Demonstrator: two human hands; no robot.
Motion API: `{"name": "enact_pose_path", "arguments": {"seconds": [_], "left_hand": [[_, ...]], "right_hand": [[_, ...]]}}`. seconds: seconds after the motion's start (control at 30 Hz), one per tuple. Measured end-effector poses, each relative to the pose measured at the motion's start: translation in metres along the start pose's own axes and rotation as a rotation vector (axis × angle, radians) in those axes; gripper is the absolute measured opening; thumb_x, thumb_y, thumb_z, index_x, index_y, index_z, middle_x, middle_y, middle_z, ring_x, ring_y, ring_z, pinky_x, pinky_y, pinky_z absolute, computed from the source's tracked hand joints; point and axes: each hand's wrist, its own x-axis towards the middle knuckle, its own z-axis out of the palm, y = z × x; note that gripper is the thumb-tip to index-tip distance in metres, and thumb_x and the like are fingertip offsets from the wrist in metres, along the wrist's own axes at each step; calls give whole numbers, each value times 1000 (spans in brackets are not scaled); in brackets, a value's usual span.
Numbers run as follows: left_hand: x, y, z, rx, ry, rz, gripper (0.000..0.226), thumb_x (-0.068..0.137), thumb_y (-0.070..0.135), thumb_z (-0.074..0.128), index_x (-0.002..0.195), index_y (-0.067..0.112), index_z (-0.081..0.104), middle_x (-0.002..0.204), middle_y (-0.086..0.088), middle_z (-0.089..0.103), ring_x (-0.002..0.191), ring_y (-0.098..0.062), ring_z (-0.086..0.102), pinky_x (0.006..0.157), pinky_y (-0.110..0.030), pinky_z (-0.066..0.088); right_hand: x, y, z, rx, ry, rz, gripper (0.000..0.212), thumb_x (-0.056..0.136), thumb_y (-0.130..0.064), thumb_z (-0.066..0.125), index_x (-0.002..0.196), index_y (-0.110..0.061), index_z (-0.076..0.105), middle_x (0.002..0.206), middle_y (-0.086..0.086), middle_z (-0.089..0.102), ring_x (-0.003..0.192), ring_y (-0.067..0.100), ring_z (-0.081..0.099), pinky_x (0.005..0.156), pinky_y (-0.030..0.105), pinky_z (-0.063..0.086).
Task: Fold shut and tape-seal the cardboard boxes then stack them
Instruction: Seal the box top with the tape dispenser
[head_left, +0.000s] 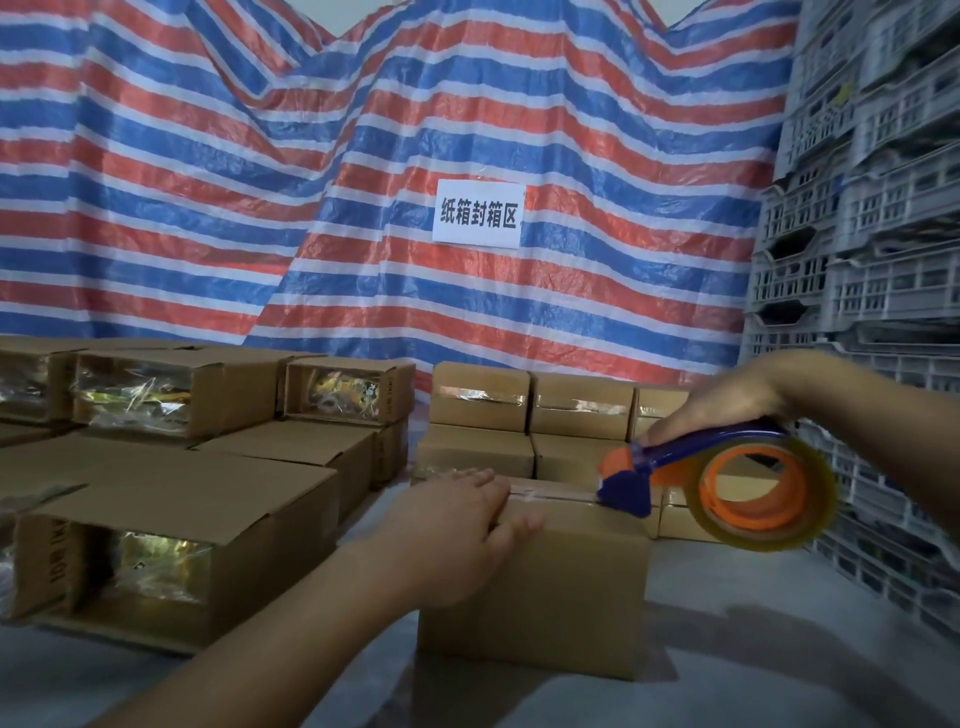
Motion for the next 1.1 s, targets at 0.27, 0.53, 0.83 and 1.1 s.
{"name": "enact_pose_path", "arguments": {"seconds": [0.27, 0.53, 0.83, 1.1], "left_hand": [[13, 23, -12, 98, 21, 39, 84, 92, 74, 22, 156, 21, 10, 162, -2, 21, 148, -18, 21, 120, -42, 11], [28, 57, 14, 68, 27, 112, 78, 91, 73, 32, 151, 23, 30, 155, -3, 36, 142, -20, 32, 117, -42, 21], [26, 49, 18, 53, 106, 156, 76, 91, 73, 29, 149, 24, 32, 156, 0, 35, 142, -16, 32, 116, -36, 20], [25, 52, 13, 51, 55, 141, 80, 92, 72, 30, 155, 24, 19, 161, 0, 25, 146, -16, 24, 118, -36, 14]], "right_hand": [[0, 4, 6, 28, 34, -30, 37, 93, -64, 53, 99, -29, 61, 73, -4, 72, 59, 9, 66, 61, 19, 54], [5, 14, 10, 102, 5, -41, 39, 92, -65, 53, 102, -27, 62, 72, -2, 68, 58, 10, 63, 62, 20, 52], [-8, 29, -15, 83, -7, -80, 70, 79, -75, 57, 124, -22, 61, 71, -1, 63, 56, 12, 58, 58, 24, 50], [6, 67, 20, 151, -18, -50, 60, 69, -80, 63, 72, -22, 76, 70, -2, 66, 56, 12, 59, 62, 22, 51]]}}
